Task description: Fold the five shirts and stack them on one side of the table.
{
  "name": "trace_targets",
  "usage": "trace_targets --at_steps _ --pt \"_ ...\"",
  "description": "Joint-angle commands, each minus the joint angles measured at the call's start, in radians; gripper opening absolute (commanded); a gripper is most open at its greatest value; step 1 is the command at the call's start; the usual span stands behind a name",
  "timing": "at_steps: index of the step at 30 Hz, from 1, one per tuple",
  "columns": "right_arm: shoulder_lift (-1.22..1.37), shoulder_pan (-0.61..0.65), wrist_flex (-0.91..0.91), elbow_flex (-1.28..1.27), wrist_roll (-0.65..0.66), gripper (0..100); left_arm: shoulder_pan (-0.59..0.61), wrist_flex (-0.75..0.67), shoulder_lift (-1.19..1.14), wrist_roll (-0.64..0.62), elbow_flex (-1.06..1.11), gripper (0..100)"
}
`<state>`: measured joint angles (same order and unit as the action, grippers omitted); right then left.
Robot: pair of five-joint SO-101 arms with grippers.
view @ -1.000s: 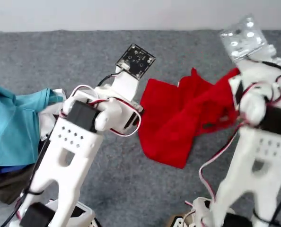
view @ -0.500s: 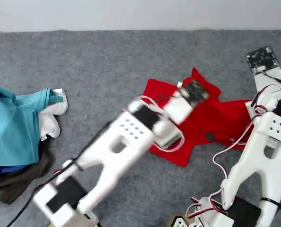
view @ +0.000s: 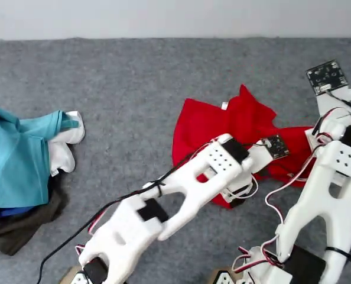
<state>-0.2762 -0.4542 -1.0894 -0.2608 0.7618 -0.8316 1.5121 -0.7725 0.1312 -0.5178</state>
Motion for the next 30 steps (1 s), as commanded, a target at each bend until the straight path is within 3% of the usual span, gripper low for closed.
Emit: trace_targets --at_steps 1,9,20,30 --pt "-0.004 -0.008 0.015 0.008 -0.012 0.9 -0.008 0.150 -0.120 0.035 -0.248 22" --pt "-0.010 -0.008 0.015 0.008 -0.012 0.9 -0.008 0.242 -0.361 -0.014 -0.552 22" --pt "-0.015 -0.015 0.015 0.014 -0.012 0.9 -0.049 0.242 -0.353 0.023 -0.579 2" --pt "-0.174 -0.007 0.015 0.011 -0.005 0.9 0.120 0.244 0.081 0.040 -0.561 1"
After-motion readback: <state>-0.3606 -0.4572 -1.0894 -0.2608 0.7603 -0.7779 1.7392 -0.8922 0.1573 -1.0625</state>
